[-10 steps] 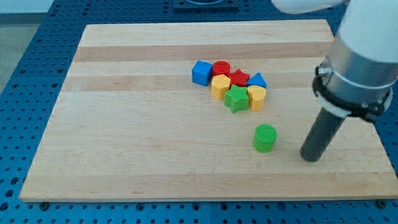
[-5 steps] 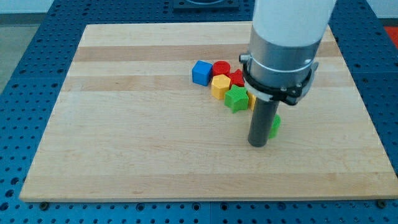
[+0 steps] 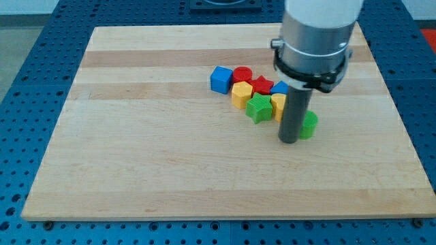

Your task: Slide the green circle right of the blue triangle

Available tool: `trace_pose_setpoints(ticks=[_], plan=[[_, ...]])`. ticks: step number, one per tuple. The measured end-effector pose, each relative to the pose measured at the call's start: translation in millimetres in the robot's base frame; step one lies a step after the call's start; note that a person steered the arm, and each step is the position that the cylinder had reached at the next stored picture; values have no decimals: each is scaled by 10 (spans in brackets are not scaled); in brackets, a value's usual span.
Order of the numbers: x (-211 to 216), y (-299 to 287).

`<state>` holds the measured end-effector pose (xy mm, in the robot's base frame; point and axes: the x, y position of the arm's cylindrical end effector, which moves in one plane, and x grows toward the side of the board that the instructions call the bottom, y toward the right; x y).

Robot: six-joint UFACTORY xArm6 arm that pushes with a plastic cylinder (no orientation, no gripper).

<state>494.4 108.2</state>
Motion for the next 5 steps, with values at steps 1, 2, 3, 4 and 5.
trace_pose_setpoints(ticks=[1, 2, 3, 4, 5], plan=[[-18, 262], [-17, 416], [-17, 471], [-46, 623], [-225, 686]])
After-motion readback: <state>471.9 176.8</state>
